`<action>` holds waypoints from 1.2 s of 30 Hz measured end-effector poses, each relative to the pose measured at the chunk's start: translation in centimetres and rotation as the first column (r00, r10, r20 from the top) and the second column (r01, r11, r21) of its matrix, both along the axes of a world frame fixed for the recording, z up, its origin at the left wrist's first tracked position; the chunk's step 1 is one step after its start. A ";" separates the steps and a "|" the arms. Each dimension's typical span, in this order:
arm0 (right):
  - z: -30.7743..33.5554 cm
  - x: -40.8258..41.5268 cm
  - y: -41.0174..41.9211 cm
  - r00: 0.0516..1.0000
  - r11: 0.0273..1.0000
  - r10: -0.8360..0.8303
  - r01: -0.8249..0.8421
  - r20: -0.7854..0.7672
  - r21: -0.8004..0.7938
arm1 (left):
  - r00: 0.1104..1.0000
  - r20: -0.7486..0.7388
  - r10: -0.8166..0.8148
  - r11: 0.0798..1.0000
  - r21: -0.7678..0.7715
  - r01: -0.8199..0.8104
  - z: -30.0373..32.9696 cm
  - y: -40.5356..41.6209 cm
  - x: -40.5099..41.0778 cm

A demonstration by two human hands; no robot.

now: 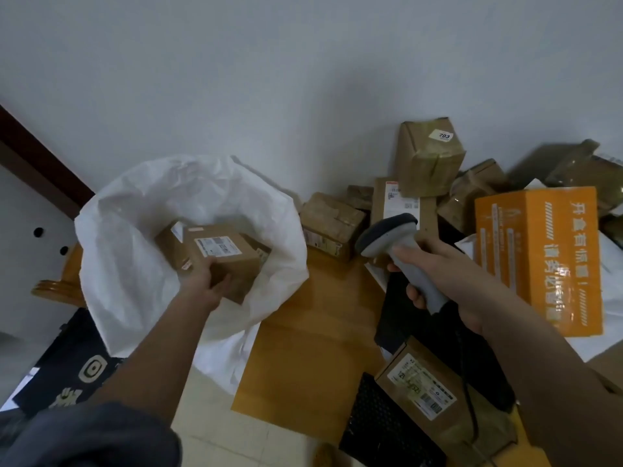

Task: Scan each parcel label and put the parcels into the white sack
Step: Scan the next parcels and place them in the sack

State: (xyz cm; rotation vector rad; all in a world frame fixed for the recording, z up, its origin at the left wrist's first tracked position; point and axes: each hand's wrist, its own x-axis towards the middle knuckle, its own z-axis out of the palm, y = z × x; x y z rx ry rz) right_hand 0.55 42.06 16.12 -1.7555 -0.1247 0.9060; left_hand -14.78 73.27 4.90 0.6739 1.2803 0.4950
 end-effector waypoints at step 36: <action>-2.7 0.0 -10.1 0.995 0.987 0.087 -0.079 0.050 -0.137 | -0.163 -0.925 -0.344 -0.686 0.129 0.716 -11.2 -26.0 6.5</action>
